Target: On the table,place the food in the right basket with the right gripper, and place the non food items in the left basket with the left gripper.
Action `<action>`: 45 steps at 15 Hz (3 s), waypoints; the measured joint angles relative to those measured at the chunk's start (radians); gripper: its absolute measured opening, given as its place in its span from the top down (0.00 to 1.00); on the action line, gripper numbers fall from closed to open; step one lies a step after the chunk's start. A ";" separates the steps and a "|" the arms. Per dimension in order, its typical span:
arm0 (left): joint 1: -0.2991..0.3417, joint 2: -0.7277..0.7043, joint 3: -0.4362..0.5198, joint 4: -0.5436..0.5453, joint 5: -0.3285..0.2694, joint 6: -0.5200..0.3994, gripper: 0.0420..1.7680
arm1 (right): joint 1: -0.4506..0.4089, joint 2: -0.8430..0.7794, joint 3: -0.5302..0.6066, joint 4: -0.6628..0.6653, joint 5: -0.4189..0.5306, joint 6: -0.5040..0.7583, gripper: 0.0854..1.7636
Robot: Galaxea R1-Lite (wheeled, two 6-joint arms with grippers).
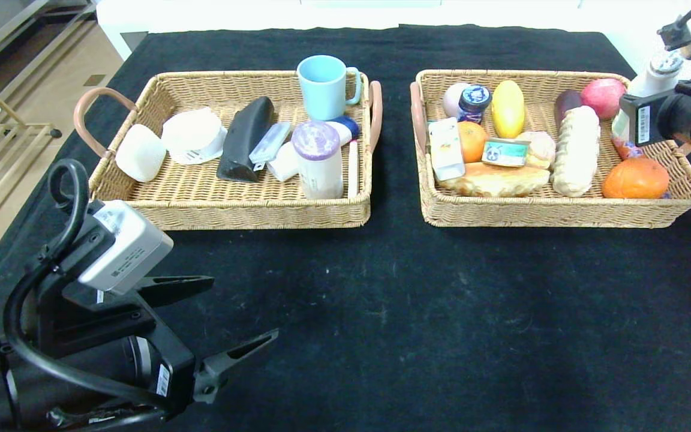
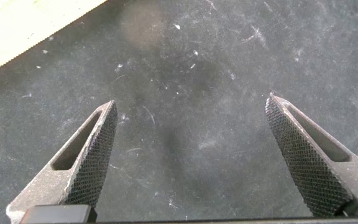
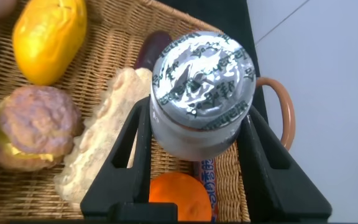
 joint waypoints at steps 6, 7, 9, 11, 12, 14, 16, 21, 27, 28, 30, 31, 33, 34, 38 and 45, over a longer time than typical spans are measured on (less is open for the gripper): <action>-0.001 0.008 0.004 0.000 -0.001 0.000 0.03 | -0.017 0.064 -0.007 -0.049 -0.023 0.004 0.43; -0.001 0.009 0.004 0.000 -0.001 0.000 0.03 | -0.020 0.066 -0.007 -0.049 -0.023 0.002 0.38; -0.001 0.008 0.004 0.000 -0.001 0.000 0.03 | -0.022 0.064 0.000 -0.047 -0.023 -0.002 0.30; -0.001 0.007 0.004 0.000 -0.001 0.001 0.03 | -0.013 0.049 0.010 -0.043 -0.022 -0.003 0.24; -0.001 0.006 0.004 0.000 0.000 0.002 0.03 | -0.002 0.037 0.019 -0.039 -0.023 -0.003 0.22; -0.001 0.004 0.004 0.000 0.000 0.002 0.03 | 0.042 0.003 0.048 -0.030 -0.028 -0.010 0.18; -0.001 0.004 0.004 0.001 0.000 0.002 0.03 | 0.097 -0.040 0.088 -0.015 -0.068 -0.023 0.14; -0.001 0.003 0.004 0.002 -0.001 0.002 0.03 | 0.227 -0.147 0.170 0.037 -0.109 -0.025 0.09; -0.007 -0.008 0.001 0.000 0.000 0.003 0.03 | 0.361 -0.219 0.301 0.039 -0.158 -0.011 0.06; -0.010 -0.016 -0.005 -0.001 0.006 0.000 0.03 | 0.390 -0.227 0.324 0.039 -0.171 0.016 0.06; -0.011 -0.043 -0.021 -0.001 0.016 -0.008 0.03 | 0.441 -0.238 0.347 0.051 -0.190 0.107 0.05; -0.011 -0.063 -0.028 0.006 0.020 -0.012 0.03 | 0.457 -0.246 0.353 0.088 -0.193 0.135 0.05; -0.004 -0.110 -0.028 0.017 0.061 -0.015 0.03 | 0.480 -0.272 0.356 0.167 -0.194 0.201 0.05; 0.003 -0.136 -0.018 0.031 0.094 -0.016 0.03 | 0.490 -0.292 0.359 0.224 -0.194 0.243 0.04; 0.019 -0.285 0.003 0.194 0.152 -0.017 0.03 | 0.515 -0.410 0.391 0.385 -0.178 0.348 0.04; 0.157 -0.592 0.037 0.485 0.140 -0.025 0.03 | 0.541 -0.680 0.525 0.601 -0.116 0.358 0.04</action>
